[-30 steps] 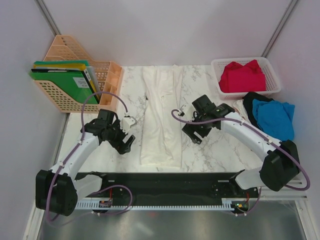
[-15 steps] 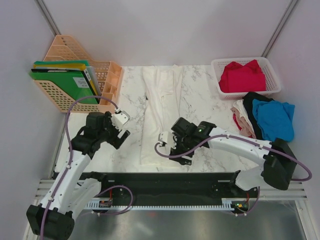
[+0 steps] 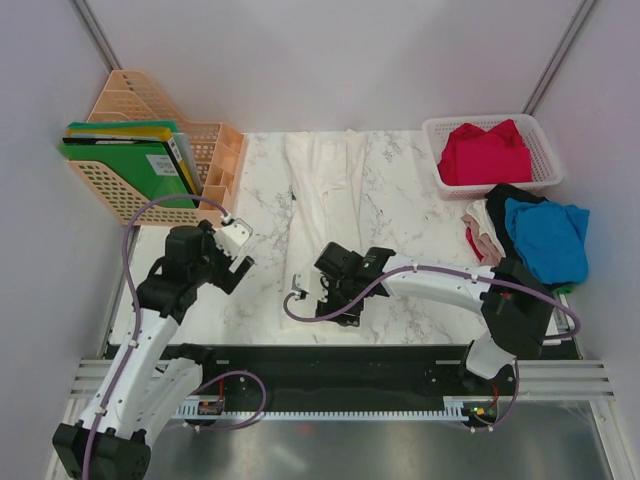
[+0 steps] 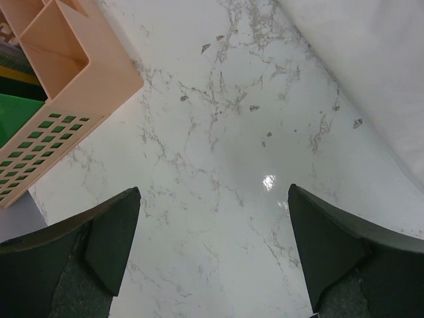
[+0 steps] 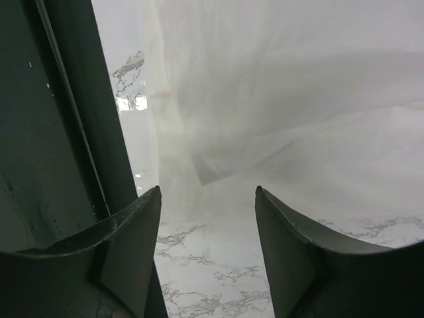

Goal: Fold and stack the t-shirts
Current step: Grab the bottom of the folded rectangular tshirt with right arm

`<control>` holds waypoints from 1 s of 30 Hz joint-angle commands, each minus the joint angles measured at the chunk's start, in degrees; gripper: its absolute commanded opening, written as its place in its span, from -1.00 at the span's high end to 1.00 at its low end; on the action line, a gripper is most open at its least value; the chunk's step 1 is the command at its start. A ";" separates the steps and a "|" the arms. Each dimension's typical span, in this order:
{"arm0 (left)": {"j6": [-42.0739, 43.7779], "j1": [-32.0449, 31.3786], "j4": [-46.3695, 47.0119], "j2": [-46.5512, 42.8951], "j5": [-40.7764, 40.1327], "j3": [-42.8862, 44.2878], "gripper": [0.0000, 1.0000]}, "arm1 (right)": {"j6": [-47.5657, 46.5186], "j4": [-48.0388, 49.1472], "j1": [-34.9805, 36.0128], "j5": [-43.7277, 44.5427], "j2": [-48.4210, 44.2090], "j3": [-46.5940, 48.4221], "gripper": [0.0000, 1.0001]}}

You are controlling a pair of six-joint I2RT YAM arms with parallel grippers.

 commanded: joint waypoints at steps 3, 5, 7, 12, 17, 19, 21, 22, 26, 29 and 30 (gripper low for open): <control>-0.71 0.34 2.24 0.92 -0.09 1.17 -1.00 | 0.11 4.24 2.73 -0.86 3.61 4.45 -0.31; -0.71 0.26 2.24 0.92 -0.09 1.08 -1.00 | 0.02 4.94 3.97 -0.59 4.67 5.24 -0.31; -0.62 0.26 2.06 0.13 -0.35 0.65 -1.00 | -0.07 5.38 4.06 -0.94 6.34 6.21 -0.30; 0.44 0.26 1.71 -0.66 -1.76 -0.06 -1.00 | 0.11 6.09 5.90 -1.82 7.31 7.17 -0.29; -0.09 0.26 1.89 0.65 -0.88 0.73 -1.00 | 0.11 6.97 7.75 -1.82 10.37 8.66 -0.26; -0.09 0.26 1.89 0.83 -0.70 0.99 -1.00 | 0.02 7.14 8.10 -2.09 11.44 9.11 -0.25; 0.08 0.26 1.89 0.83 -1.14 1.26 -1.00 | 0.11 7.75 8.63 -2.27 12.67 9.37 -0.24; 0.26 0.26 1.89 0.92 -1.14 1.26 -1.00 | 0.19 8.11 8.72 -2.26 12.93 9.37 -0.24; 0.53 0.26 1.45 0.39 -1.32 1.17 -1.00 | 0.28 8.81 9.25 -2.35 14.51 9.55 -0.22; 0.52 0.26 1.36 0.30 -1.15 0.65 -1.00 | -0.07 9.43 9.07 -2.09 14.78 9.64 -0.18; 0.44 0.26 1.36 0.21 -1.32 0.64 -1.00 | -0.07 9.69 9.24 -2.00 14.87 9.72 -0.15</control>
